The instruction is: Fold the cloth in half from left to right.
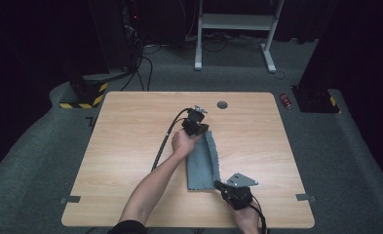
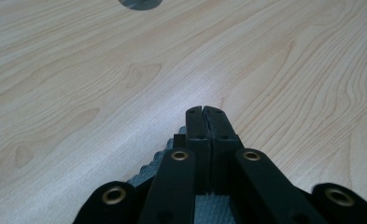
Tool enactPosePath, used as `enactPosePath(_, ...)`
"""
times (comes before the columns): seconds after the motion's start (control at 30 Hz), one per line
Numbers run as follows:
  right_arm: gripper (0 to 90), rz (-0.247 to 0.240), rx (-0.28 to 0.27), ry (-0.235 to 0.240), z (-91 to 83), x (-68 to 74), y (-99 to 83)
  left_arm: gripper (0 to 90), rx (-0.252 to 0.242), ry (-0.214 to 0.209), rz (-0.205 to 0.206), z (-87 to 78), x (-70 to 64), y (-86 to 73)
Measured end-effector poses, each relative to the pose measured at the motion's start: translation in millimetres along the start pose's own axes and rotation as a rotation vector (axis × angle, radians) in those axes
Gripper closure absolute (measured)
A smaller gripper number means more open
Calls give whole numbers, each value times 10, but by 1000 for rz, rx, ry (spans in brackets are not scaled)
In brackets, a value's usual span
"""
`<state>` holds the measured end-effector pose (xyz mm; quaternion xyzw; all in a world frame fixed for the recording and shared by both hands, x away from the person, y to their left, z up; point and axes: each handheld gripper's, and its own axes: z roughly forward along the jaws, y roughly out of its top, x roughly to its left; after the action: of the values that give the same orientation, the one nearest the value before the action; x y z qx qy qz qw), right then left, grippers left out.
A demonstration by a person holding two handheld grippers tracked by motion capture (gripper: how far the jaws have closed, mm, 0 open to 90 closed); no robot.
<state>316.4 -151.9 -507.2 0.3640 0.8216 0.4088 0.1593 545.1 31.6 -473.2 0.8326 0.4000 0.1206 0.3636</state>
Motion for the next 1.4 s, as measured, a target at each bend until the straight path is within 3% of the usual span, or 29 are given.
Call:
enactPosePath(0.43,900,36,34,-15,17,-98,-94,872,36,41,21,174,-43,-23)
enactPosePath(0.57,898,53,49,-18,37,-144,-110,854,34,47,7,202,-24,-29)
enactPosePath(0.7,859,75,62,-22,49,-170,-125,757,40,71,-7,225,-27,-39)
enactPosePath(0.8,789,99,44,-46,19,-208,-128,622,15,105,-7,150,-27,-38)
enactPosePath(0.97,740,104,-4,-79,-53,-247,-81,543,-34,120,-28,-89,37,-68)
enactPosePath(1.17,709,44,20,-55,57,-183,26,524,-26,135,-34,-269,119,-247)
enactPosePath(1.23,706,33,39,-62,119,-192,53,528,-11,149,-32,-286,149,-342)
enactPosePath(1.4,707,23,66,-77,232,-289,170,578,9,137,-58,-298,225,-534)
